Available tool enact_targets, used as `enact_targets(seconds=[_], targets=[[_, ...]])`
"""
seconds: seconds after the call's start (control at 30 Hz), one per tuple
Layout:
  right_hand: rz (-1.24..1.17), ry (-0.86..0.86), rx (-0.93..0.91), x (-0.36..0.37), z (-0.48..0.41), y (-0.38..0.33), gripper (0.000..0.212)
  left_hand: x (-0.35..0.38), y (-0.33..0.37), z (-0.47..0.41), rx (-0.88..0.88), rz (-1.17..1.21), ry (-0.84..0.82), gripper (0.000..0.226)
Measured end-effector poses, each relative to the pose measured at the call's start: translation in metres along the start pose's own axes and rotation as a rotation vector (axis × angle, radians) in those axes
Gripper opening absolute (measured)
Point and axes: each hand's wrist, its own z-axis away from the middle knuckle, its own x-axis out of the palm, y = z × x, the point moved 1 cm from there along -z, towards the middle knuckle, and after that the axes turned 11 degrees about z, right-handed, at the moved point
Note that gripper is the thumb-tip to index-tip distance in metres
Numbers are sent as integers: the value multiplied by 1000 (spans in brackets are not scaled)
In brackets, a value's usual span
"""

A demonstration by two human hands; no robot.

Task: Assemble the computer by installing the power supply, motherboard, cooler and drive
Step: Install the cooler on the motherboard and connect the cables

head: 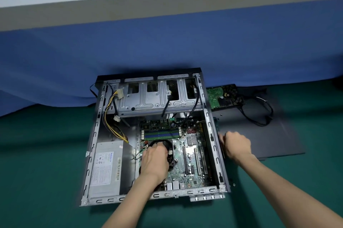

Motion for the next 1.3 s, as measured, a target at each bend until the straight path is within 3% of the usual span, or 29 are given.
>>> enact_targets(seconds=[0.17, 0.3, 0.4, 0.53, 0.77, 0.97, 1.3], targets=[[-416, 439, 150, -33, 13, -5, 38, -4, -9, 6, -84, 347, -43, 8], [-586, 633, 36, -58, 32, -23, 37, -8, -12, 12, -44, 467, -191, 14], [-531, 670, -93, -60, 40, -42, 36, -12, -3, 11, 113, 253, -264, 6], [-432, 758, -103, -56, 42, -47, 34, -9, 10, 4, 322, -98, -279, 18], [-389, 801, -158, -49, 38, -48, 28, 10, 26, -8, 649, -473, -302, 9], [-367, 811, -152, -48, 38, -49, 26, 20, 21, -19, 649, -581, -377, 14], [-368, 798, -144, -50, 38, -51, 25, 29, 18, -23, 674, -544, -400, 11]])
